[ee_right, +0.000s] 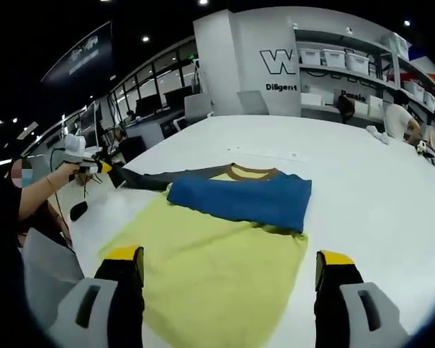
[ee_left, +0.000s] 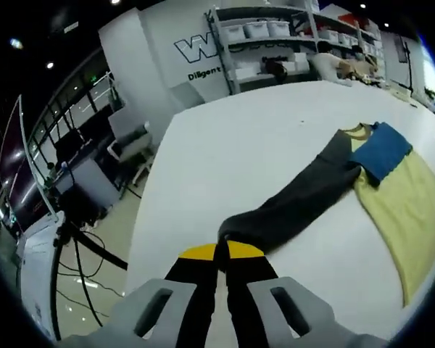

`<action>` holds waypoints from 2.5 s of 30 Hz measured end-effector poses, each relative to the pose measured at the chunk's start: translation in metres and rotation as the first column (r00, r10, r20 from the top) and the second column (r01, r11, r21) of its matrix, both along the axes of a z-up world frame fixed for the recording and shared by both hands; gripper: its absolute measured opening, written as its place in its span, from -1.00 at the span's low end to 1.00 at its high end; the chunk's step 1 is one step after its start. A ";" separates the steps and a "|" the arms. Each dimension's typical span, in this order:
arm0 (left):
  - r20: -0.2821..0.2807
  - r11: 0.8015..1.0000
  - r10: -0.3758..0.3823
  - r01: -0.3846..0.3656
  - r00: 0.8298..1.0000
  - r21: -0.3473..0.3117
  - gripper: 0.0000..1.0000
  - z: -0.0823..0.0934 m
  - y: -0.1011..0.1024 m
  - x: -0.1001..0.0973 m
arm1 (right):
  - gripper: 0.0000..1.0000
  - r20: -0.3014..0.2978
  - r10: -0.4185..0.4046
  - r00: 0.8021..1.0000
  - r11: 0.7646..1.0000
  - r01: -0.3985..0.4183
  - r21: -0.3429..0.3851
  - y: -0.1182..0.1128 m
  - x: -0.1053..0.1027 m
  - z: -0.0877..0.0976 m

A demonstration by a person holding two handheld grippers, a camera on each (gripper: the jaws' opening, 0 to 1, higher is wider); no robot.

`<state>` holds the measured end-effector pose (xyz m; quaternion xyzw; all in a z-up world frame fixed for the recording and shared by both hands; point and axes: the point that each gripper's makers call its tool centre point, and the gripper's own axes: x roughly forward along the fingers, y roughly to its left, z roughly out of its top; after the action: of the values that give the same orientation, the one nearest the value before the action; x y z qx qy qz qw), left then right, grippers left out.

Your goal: Fold the garment on the visible template until the final outline fits inside the template.

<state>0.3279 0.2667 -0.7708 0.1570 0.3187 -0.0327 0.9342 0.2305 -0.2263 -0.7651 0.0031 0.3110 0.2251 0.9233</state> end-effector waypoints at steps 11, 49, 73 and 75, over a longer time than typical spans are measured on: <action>0.048 0.993 -0.115 0.114 0.992 0.037 -0.96 0.031 -0.040 0.032 | 0.97 0.000 0.002 1.000 1.000 -0.002 -0.003 0.000 0.000 0.000; 0.110 0.836 -0.549 0.543 0.829 0.081 -0.95 0.071 -0.292 0.070 | 0.98 -0.005 -0.010 1.000 1.000 0.010 0.003 -0.007 -0.005 0.002; 0.104 0.703 -0.711 0.701 0.696 0.117 -0.95 0.062 -0.424 0.065 | 0.98 -0.029 -0.041 0.999 0.999 0.041 0.002 -0.024 -0.008 -0.009; 0.113 0.695 -0.719 0.708 0.686 0.122 -0.95 0.066 -0.434 0.065 | 0.98 -0.032 -0.045 0.998 0.999 0.045 0.000 -0.026 -0.009 -0.011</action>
<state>0.3932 -0.1673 -0.7045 0.3025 0.1614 -0.3704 0.8633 0.2211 -0.2521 -0.7757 0.0141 0.3255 0.2045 0.9231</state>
